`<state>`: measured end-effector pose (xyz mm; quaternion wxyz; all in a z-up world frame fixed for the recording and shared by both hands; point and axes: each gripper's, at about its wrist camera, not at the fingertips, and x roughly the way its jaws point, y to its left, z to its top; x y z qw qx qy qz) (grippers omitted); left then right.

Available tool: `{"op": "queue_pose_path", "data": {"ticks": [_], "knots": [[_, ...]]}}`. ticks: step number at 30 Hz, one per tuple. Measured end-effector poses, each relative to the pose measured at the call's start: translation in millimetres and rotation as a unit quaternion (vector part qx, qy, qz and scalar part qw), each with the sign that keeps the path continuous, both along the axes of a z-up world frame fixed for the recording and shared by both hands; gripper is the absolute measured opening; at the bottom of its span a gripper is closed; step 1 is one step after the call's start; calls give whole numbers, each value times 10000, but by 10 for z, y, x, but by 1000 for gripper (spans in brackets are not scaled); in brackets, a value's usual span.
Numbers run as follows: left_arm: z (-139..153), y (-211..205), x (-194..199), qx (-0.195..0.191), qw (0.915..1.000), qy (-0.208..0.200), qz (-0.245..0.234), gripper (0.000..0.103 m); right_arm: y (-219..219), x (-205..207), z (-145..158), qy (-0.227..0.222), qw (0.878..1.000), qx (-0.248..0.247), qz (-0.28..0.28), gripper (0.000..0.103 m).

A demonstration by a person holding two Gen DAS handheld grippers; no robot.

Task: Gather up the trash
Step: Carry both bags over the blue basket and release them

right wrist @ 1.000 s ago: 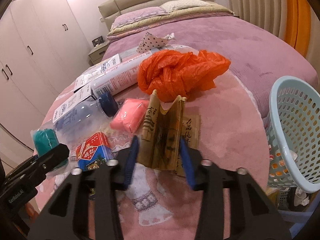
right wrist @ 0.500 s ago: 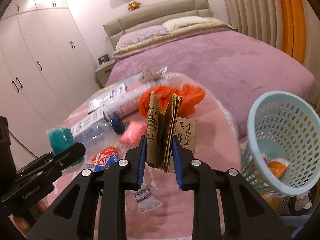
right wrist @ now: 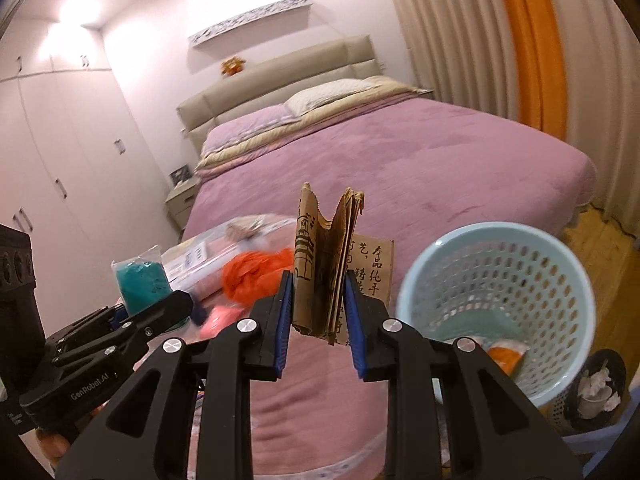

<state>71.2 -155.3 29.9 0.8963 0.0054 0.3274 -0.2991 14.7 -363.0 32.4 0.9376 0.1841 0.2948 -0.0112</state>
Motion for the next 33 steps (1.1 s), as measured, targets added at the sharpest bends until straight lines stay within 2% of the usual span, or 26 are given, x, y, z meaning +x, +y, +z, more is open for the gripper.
{"op": "queue_pose_path", "data": {"ticks": [8, 14, 19, 26, 27, 28, 29, 30, 32, 33], "knots": [[-41, -633, 124, 71, 9981, 71, -601, 36, -514, -3, -76, 101, 9978, 185, -630, 22], [-172, -1054, 301, 72, 9943, 235, -1042, 36, -860, 63, -270, 327, 9925, 176, -1165, 22], [-407, -1343, 498, 110, 9910, 518, -1230, 36, -1098, 152, -484, 593, 9873, 289, -1447, 22], [-660, -1533, 636, 158, 9877, 903, -1269, 37, -1287, 187, -713, 846, 9825, 423, -1605, 25], [-672, -1538, 627, 156, 9874, 914, -1280, 38, -1295, 185, -733, 865, 9819, 433, -1626, 26], [-677, -1543, 635, 142, 9869, 966, -1288, 50, -1309, 176, -762, 898, 9813, 451, -1641, 28], [-683, -1533, 649, 104, 9868, 1006, -1266, 65, -1337, 172, -798, 929, 9804, 525, -1653, 37], [-683, -1497, 652, 15, 9868, 1024, -1254, 70, -1368, 170, -830, 949, 9793, 629, -1673, 50], [-674, -1432, 652, -130, 9859, 1044, -1303, 76, -1453, 148, -891, 942, 9773, 810, -1715, 59], [-676, -1431, 656, -142, 9859, 1047, -1299, 76, -1476, 138, -908, 948, 9767, 847, -1728, 59]]}}
